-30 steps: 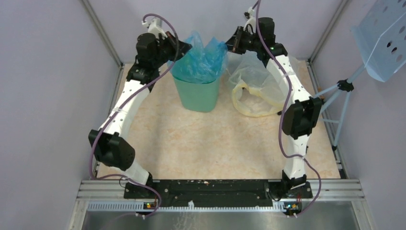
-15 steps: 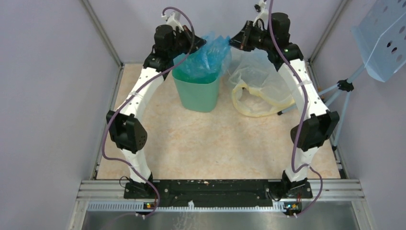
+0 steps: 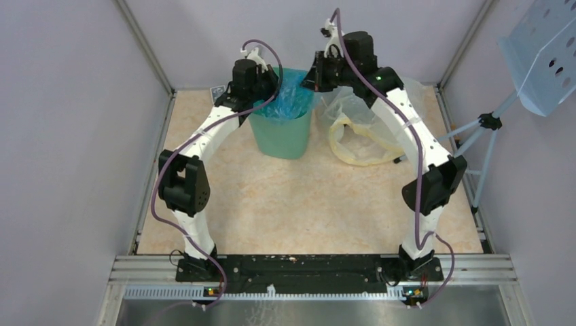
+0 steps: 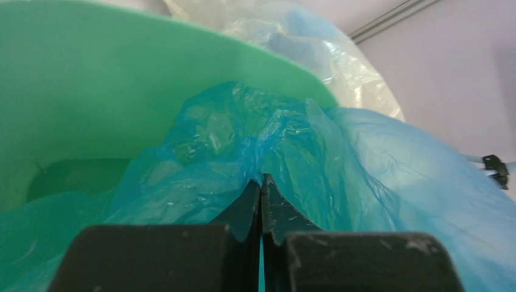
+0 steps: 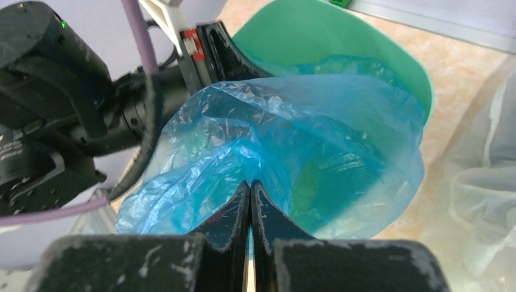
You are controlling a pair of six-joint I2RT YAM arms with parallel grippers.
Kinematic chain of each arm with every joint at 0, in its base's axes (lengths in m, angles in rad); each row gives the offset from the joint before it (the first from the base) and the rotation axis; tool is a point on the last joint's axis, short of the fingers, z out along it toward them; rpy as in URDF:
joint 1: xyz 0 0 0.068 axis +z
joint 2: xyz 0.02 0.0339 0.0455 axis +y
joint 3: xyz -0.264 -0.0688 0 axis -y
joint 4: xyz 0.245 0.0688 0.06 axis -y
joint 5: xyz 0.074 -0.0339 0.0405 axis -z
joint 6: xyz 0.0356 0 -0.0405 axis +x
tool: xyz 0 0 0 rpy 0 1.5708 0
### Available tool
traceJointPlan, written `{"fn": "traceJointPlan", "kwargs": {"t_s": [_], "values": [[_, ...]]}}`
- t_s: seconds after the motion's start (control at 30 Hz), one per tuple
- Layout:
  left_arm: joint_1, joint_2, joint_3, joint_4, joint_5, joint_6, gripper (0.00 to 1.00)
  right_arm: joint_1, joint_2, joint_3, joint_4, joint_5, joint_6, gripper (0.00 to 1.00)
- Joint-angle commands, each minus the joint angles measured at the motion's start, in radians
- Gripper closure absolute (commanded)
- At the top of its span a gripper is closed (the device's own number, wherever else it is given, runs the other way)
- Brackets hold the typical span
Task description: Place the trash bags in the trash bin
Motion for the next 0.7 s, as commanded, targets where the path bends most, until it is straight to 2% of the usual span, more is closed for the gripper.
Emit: {"fn": "traceJointPlan", "kwargs": {"t_s": [0.0,0.27,0.53,0.67], "values": [[0.000,-0.017,-0.059,0.046,-0.033,0.039,1.00,0.061,0.080,0.157,-0.156,0.178,-0.102,1.00],[0.000,0.002,-0.085,0.030,-0.023,0.058,1.00,0.128,0.170,0.235,-0.206,0.314,-0.144,1.00],[0.005,-0.095,0.089,-0.155,-0.173,0.158,1.00,0.133,0.260,0.274,-0.220,0.331,-0.143,1.00],[0.015,-0.161,0.120,-0.200,-0.211,0.169,1.00,0.140,0.297,0.275,-0.199,0.335,-0.136,1.00]]}}
